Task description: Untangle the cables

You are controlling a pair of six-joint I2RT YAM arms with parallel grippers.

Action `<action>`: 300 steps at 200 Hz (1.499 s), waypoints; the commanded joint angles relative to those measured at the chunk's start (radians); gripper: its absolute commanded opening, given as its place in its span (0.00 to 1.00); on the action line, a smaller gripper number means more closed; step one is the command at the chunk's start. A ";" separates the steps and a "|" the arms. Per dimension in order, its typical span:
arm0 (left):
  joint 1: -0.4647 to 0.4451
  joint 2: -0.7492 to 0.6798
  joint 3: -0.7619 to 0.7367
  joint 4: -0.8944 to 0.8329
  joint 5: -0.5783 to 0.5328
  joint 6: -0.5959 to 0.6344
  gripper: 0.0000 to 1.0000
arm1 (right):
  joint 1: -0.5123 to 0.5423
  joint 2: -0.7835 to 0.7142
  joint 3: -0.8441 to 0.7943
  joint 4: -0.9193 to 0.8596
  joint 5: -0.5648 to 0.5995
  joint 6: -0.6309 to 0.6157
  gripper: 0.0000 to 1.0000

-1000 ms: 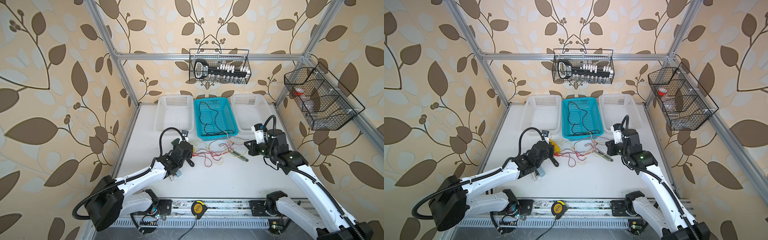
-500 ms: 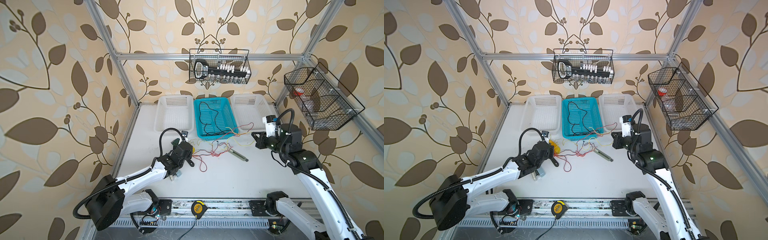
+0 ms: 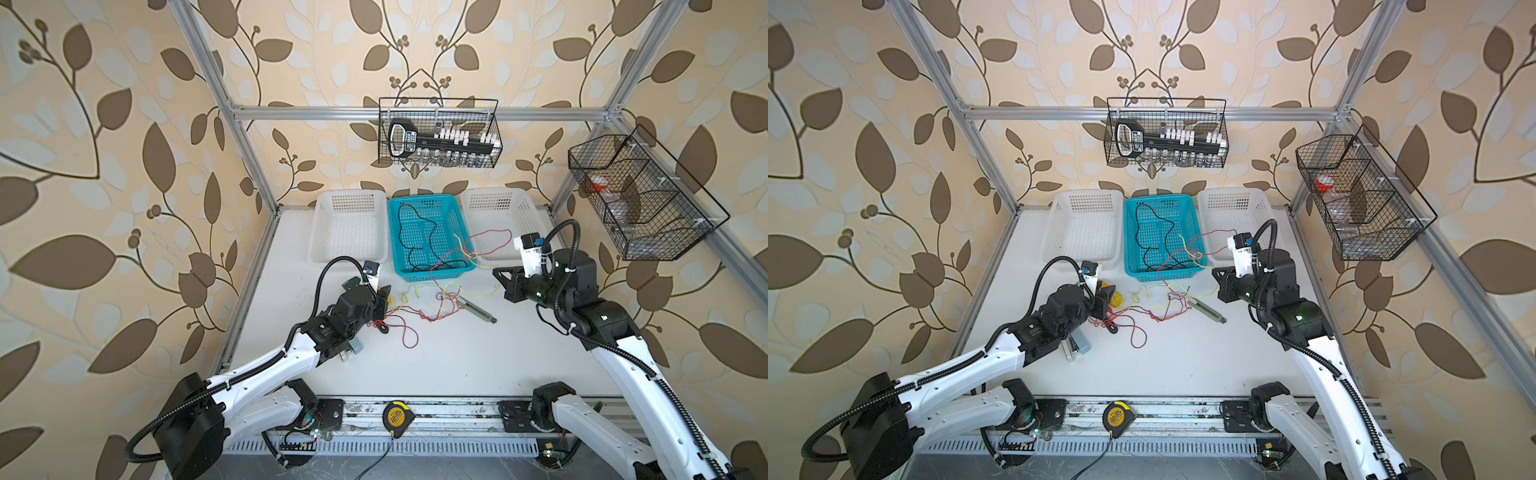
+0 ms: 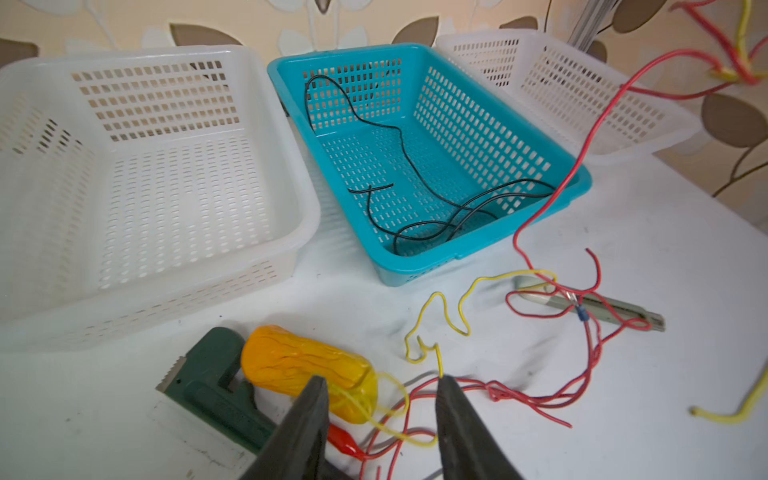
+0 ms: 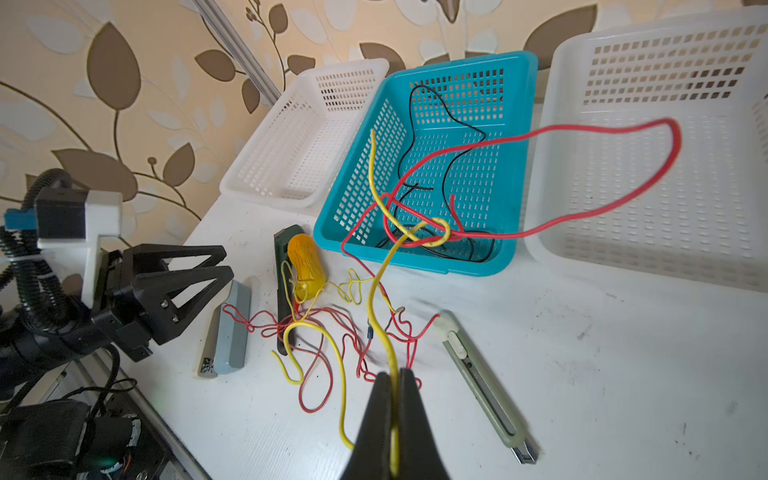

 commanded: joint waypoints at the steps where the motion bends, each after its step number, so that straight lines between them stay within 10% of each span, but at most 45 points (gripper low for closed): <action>1: 0.009 -0.016 0.014 0.059 0.096 0.036 0.61 | 0.028 0.005 -0.023 0.031 -0.031 -0.040 0.00; 40: 0.009 0.032 0.049 0.128 0.229 0.084 0.78 | 0.072 0.018 -0.026 0.057 -0.076 -0.053 0.00; 159: 0.008 0.341 0.236 0.285 0.341 0.059 0.78 | 0.138 0.066 -0.025 0.160 -0.196 -0.027 0.00; 195: 0.008 0.394 0.264 0.332 0.336 0.027 0.47 | 0.148 0.067 -0.029 0.191 -0.224 -0.007 0.00; 217: 0.008 0.410 0.286 0.318 0.322 0.017 0.00 | 0.147 0.064 -0.026 0.192 -0.182 0.000 0.00; 300: 0.008 0.263 0.203 0.205 0.083 -0.005 0.00 | 0.036 0.037 -0.053 0.150 0.117 0.030 0.00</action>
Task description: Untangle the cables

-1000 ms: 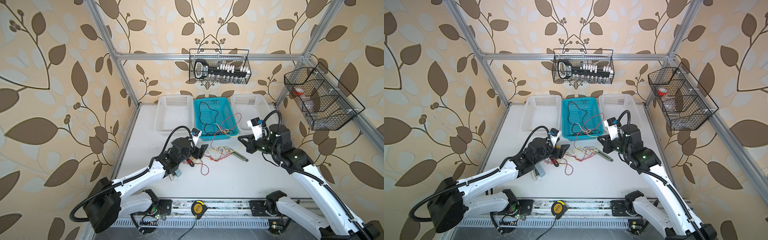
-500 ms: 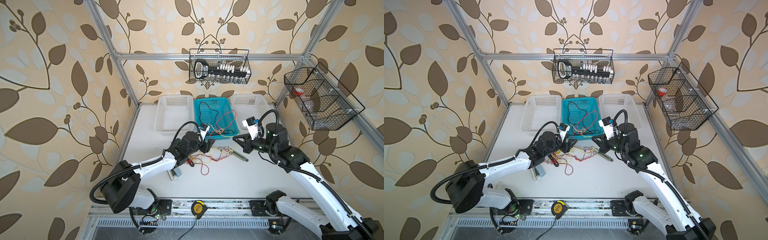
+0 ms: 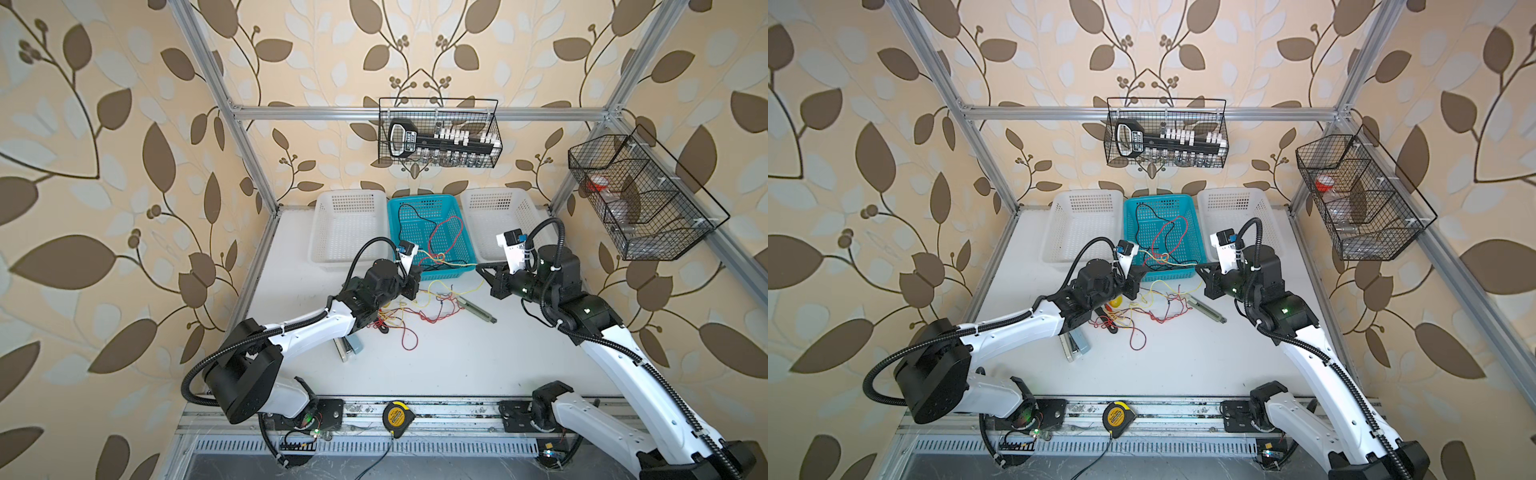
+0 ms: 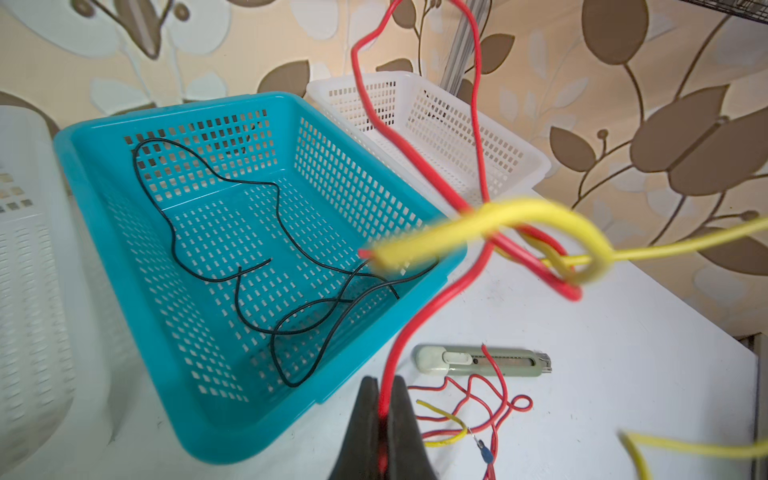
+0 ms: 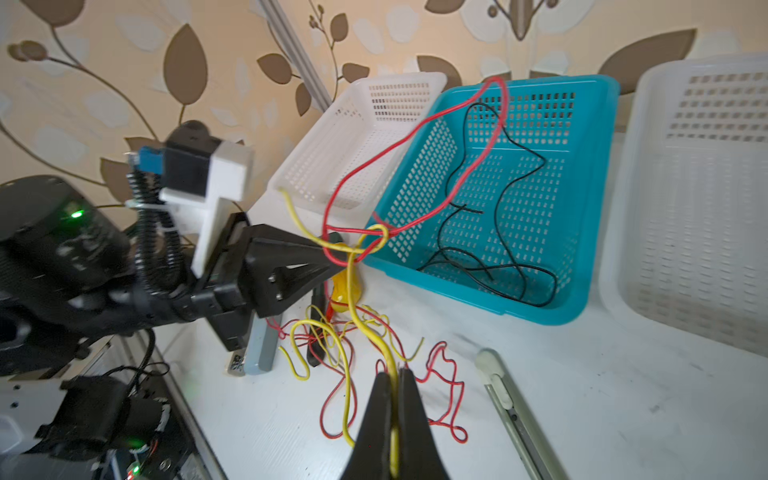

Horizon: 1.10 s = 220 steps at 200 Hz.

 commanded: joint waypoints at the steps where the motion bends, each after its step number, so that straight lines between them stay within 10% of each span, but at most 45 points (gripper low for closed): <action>1: 0.010 -0.100 -0.030 -0.032 -0.143 -0.018 0.00 | -0.029 -0.022 -0.023 -0.010 0.127 0.012 0.00; 110: 0.024 -0.406 -0.164 -0.202 -0.536 -0.069 0.00 | -0.266 -0.047 -0.077 -0.024 0.276 0.068 0.00; 220: 0.156 -0.633 -0.257 -0.411 -0.691 -0.207 0.00 | -0.439 -0.048 -0.079 -0.034 0.282 0.083 0.00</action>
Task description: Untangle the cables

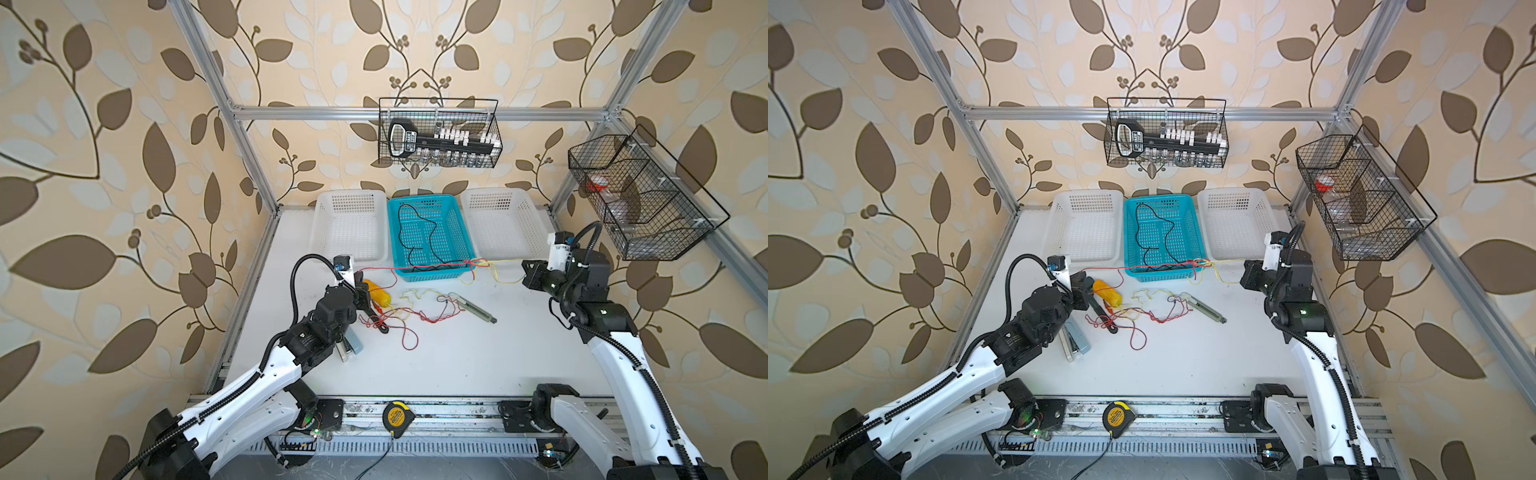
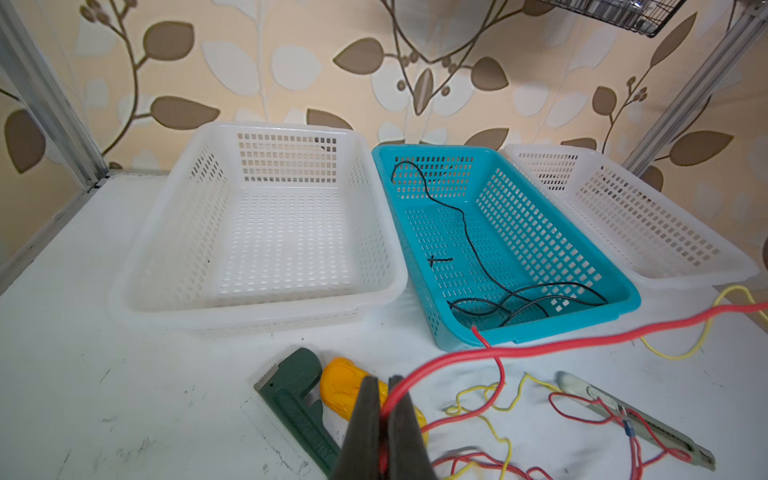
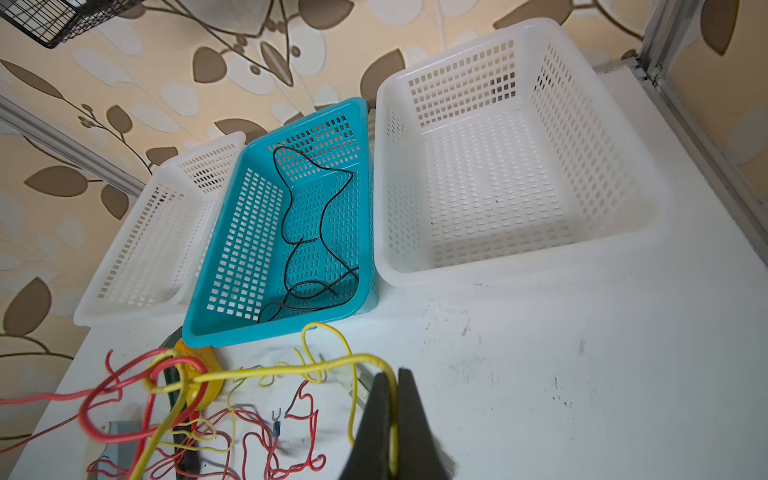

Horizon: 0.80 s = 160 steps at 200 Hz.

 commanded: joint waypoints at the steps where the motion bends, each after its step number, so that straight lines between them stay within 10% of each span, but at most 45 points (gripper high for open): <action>1: 0.082 -0.061 -0.018 -0.094 -0.247 -0.086 0.00 | -0.063 -0.009 -0.012 -0.002 0.182 0.015 0.00; 95: 0.197 -0.091 0.002 -0.250 -0.329 -0.208 0.00 | -0.203 0.008 -0.008 -0.003 0.159 0.019 0.00; 160: 0.209 -0.070 -0.051 -0.007 0.073 -0.090 0.00 | -0.128 -0.026 -0.023 0.044 -0.013 0.001 0.00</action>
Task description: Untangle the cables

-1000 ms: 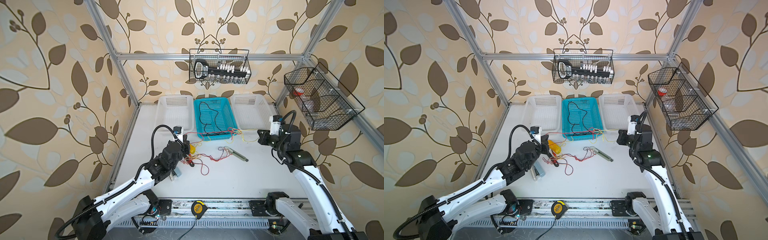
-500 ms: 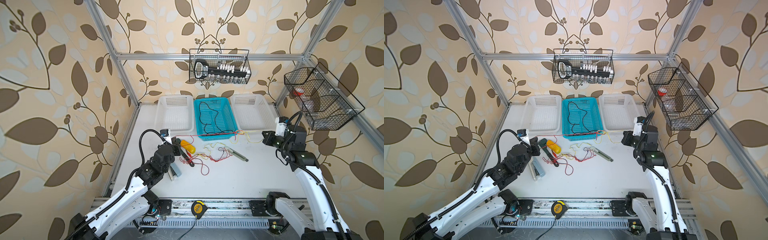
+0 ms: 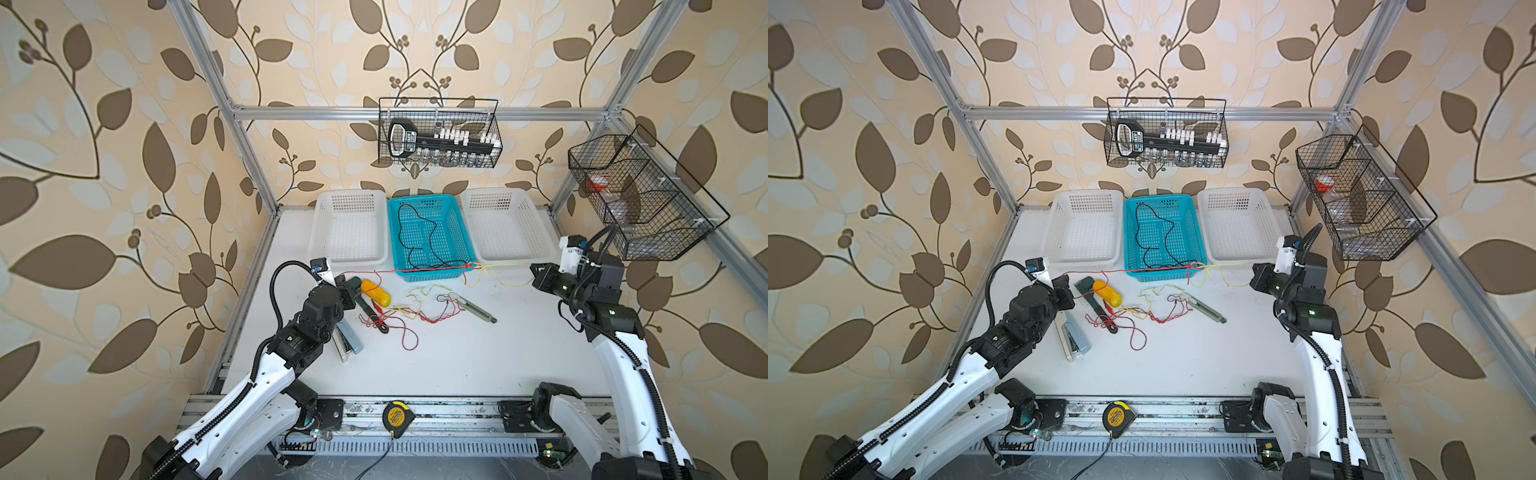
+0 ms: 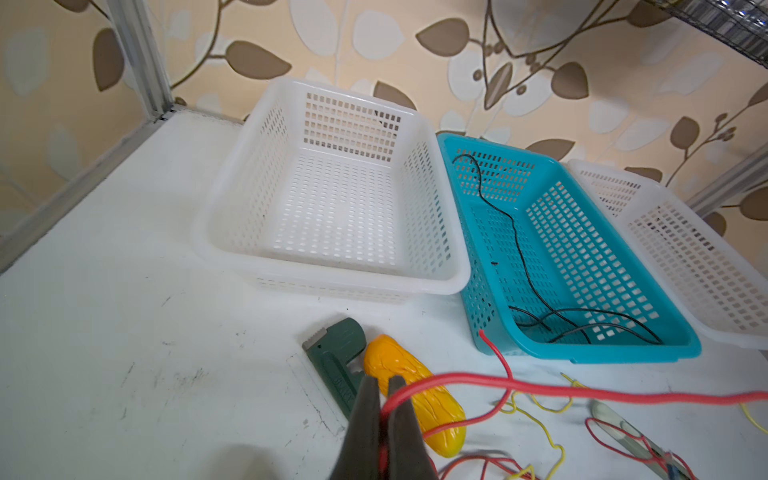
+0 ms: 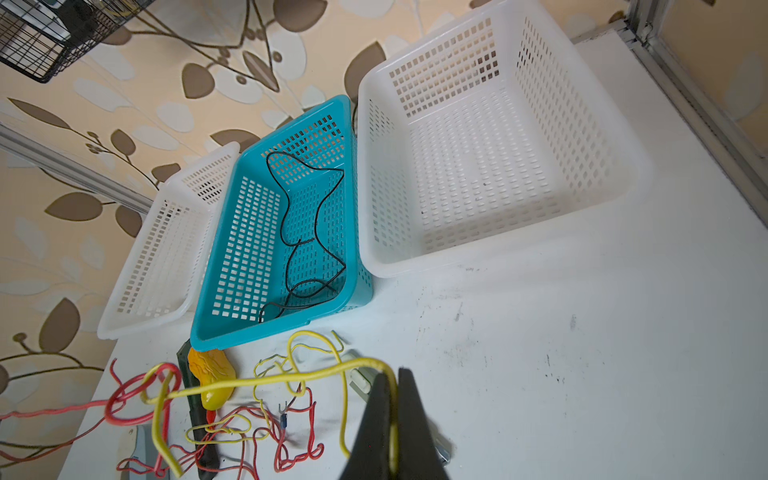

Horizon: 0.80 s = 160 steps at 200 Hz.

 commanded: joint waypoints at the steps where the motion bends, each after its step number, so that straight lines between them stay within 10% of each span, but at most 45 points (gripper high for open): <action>1: 0.057 -0.008 -0.024 0.084 0.004 0.029 0.00 | 0.017 -0.022 -0.012 0.072 0.116 -0.005 0.00; 39: 0.055 0.061 -0.012 0.152 0.205 0.076 0.00 | 0.200 -0.050 -0.038 0.143 0.053 -0.028 0.00; 160: 0.055 0.153 0.042 0.284 0.517 0.094 0.74 | 0.457 -0.028 -0.054 0.215 -0.014 -0.143 0.00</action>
